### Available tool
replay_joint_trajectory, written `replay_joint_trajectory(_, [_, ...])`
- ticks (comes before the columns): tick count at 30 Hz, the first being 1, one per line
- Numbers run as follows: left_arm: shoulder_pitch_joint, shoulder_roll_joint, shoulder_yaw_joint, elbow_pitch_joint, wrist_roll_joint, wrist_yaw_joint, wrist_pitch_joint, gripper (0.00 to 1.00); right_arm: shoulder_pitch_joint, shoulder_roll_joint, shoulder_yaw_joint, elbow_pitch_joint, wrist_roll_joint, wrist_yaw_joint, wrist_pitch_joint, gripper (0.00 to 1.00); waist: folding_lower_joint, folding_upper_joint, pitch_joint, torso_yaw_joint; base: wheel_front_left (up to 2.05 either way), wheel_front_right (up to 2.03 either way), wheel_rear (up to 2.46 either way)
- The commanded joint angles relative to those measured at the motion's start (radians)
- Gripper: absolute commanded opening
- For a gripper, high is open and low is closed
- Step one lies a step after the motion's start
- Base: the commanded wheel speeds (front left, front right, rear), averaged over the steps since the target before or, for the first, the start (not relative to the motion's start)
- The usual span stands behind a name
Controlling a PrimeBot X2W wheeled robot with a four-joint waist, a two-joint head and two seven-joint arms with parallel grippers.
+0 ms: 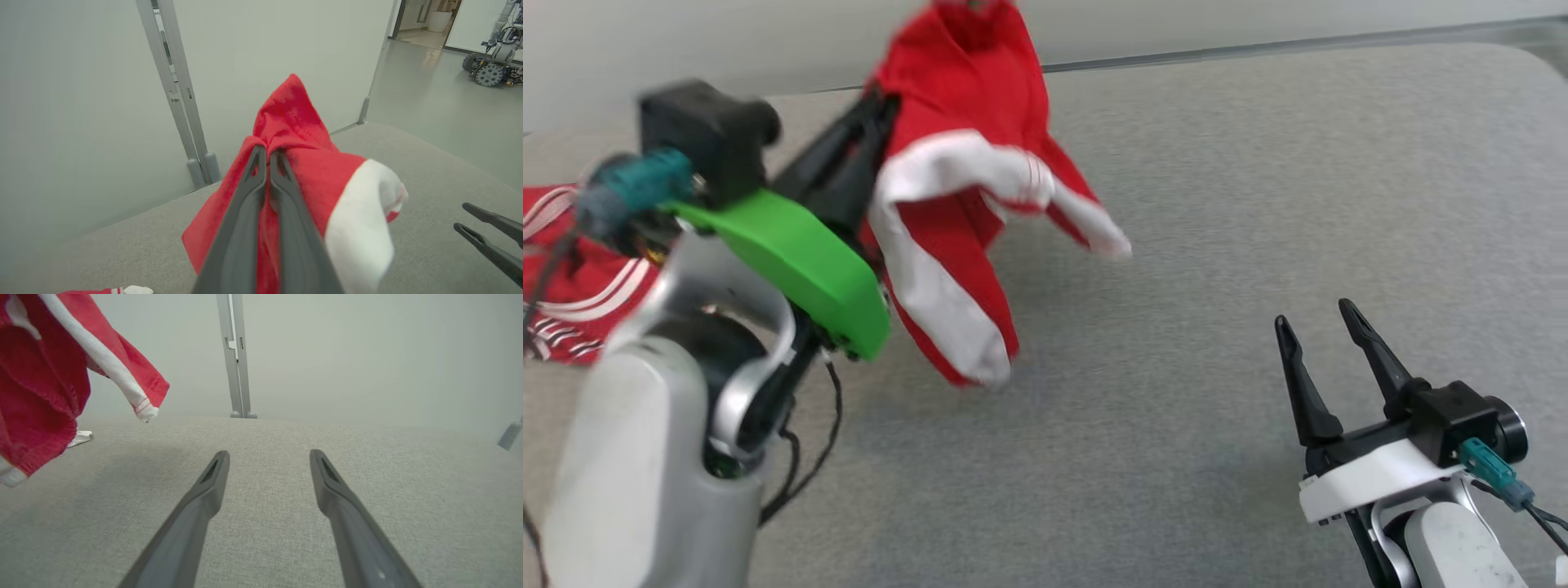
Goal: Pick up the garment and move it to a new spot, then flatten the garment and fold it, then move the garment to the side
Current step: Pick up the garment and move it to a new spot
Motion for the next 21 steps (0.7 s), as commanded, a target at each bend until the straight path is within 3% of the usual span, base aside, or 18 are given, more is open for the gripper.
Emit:
replay_joint_trajectory(1, [0.038,-0.007,-0.011,0.014,0.004,0.01,-0.004,0.0,0.015,0.003,-0.008,-0.002,-0.002,0.0,-0.003,1.0,0.0,0.0,-0.014,-0.101,0.0,0.0,0.0])
replay_joint_trajectory(8, [0.166,-0.083,-0.107,0.255,0.025,0.022,-0.083,0.0,0.036,0.015,-0.026,0.002,0.002,0.0,-0.003,1.0,0.0,0.0,0.004,-0.153,0.0,0.0,0.0])
replay_joint_trajectory(17, [0.148,-0.143,-0.161,0.743,0.103,0.053,-0.359,0.0,0.037,0.019,-0.006,0.009,-0.003,0.0,-0.003,1.0,0.0,0.0,0.0,-0.146,0.0,0.0,0.0])
replay_joint_trajectory(18, [0.137,-0.148,-0.161,0.778,0.107,0.053,-0.404,0.31,0.04,0.017,-0.006,0.01,-0.004,0.0,-0.003,1.0,0.0,0.0,-0.005,-0.138,0.0,0.0,0.0])
replay_joint_trajectory(19, [0.132,-0.151,-0.163,0.803,0.111,0.056,-0.441,0.49,0.044,0.014,-0.005,0.01,-0.005,0.0,-0.003,1.0,0.0,0.0,-0.009,-0.13,0.0,0.0,0.0])
replay_joint_trajectory(20, [0.132,-0.155,-0.163,0.828,0.115,0.064,-0.486,1.0,0.049,0.012,-0.004,0.011,-0.007,0.0,-0.003,1.0,0.0,0.0,-0.016,-0.12,0.0,0.0,0.0])
replay_joint_trajectory(21, [0.131,-0.159,-0.162,0.843,0.113,0.066,-0.523,1.0,0.052,0.01,-0.005,0.01,-0.009,0.0,-0.003,1.0,0.0,0.0,-0.022,-0.11,0.0,0.0,0.0])
